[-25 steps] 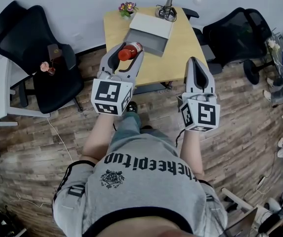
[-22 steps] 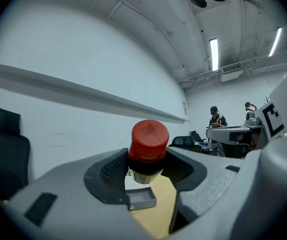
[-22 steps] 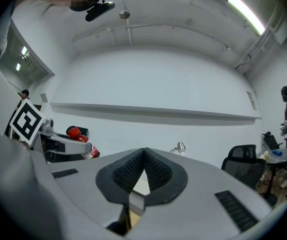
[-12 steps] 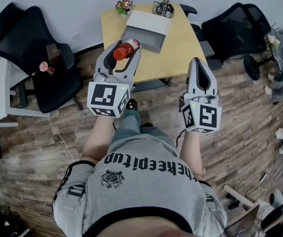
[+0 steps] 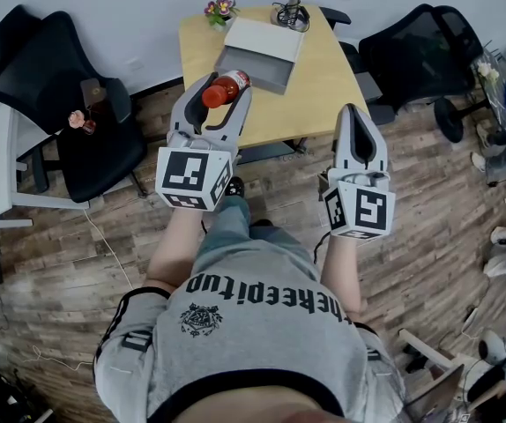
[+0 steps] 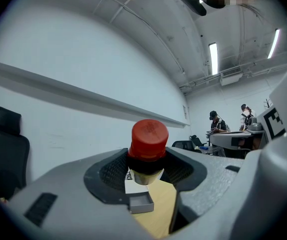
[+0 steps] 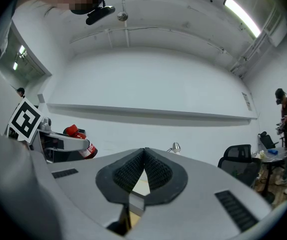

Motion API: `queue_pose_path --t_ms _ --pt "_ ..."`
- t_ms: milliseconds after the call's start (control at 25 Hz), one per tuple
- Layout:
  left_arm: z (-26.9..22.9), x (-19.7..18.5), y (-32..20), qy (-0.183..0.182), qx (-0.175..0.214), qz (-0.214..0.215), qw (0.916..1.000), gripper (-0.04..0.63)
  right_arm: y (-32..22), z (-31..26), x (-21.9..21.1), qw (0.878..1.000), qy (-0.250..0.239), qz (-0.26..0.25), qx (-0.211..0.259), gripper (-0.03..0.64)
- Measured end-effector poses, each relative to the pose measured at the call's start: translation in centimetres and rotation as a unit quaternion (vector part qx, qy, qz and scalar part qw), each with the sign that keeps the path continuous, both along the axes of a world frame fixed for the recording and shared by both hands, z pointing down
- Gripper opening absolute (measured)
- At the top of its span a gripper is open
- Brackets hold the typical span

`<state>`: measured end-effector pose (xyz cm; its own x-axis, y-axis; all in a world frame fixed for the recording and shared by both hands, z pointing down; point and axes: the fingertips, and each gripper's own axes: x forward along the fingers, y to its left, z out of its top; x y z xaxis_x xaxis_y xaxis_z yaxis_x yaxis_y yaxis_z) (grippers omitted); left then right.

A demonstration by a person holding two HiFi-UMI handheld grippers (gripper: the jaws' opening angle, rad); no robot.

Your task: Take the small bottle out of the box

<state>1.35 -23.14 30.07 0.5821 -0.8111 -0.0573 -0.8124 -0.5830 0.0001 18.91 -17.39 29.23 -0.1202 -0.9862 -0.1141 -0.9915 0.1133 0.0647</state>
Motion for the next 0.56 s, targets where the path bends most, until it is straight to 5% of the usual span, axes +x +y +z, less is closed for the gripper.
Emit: queue_pose_path --t_ms 560 --pt "-0.25 0.01 -0.35 0.005 0.001 0.000 1.0000 0.224 -0.36 -0.33 -0.19 1.000 0.000 -0.007 0.006 0.002"
